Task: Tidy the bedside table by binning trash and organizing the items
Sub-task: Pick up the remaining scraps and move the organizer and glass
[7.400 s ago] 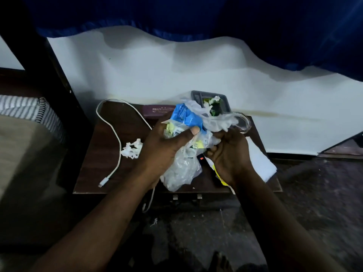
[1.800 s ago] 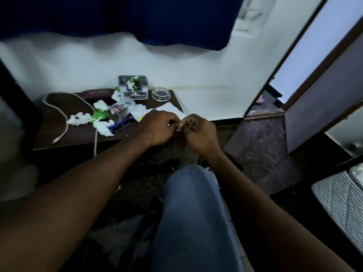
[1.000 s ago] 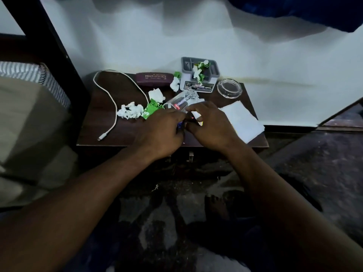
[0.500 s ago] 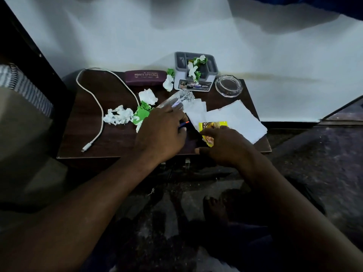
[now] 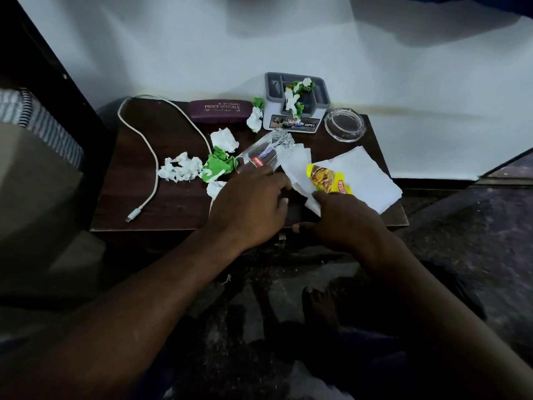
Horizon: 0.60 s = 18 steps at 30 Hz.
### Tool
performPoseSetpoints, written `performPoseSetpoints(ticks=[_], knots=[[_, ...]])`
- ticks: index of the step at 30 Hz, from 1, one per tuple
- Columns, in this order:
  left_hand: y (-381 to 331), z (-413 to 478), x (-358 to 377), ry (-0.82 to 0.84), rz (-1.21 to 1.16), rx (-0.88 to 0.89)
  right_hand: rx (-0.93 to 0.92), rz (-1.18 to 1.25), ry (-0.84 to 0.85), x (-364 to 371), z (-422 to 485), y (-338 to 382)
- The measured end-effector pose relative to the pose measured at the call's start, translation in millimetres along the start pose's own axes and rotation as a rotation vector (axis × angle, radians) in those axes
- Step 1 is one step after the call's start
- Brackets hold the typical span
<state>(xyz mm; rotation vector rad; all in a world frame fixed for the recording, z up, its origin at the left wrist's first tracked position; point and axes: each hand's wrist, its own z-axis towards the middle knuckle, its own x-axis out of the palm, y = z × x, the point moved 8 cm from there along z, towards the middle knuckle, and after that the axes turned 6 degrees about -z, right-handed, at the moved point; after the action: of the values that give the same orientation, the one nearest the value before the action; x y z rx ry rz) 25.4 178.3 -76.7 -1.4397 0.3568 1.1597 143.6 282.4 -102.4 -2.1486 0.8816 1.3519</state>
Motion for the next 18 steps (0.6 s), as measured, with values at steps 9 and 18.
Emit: performPoseSetpoints(ticks=[9, 18], knots=[[5.1, 1.1, -14.4, -0.067, 0.0, -0.015, 0.071, 0.231, -0.508, -53.0, -17.9, 3.4], [16.0, 1.5, -17.5, -0.036, 0.023, -0.042, -0.122, 0.373, -0.812, -61.9, -23.9, 30.7]])
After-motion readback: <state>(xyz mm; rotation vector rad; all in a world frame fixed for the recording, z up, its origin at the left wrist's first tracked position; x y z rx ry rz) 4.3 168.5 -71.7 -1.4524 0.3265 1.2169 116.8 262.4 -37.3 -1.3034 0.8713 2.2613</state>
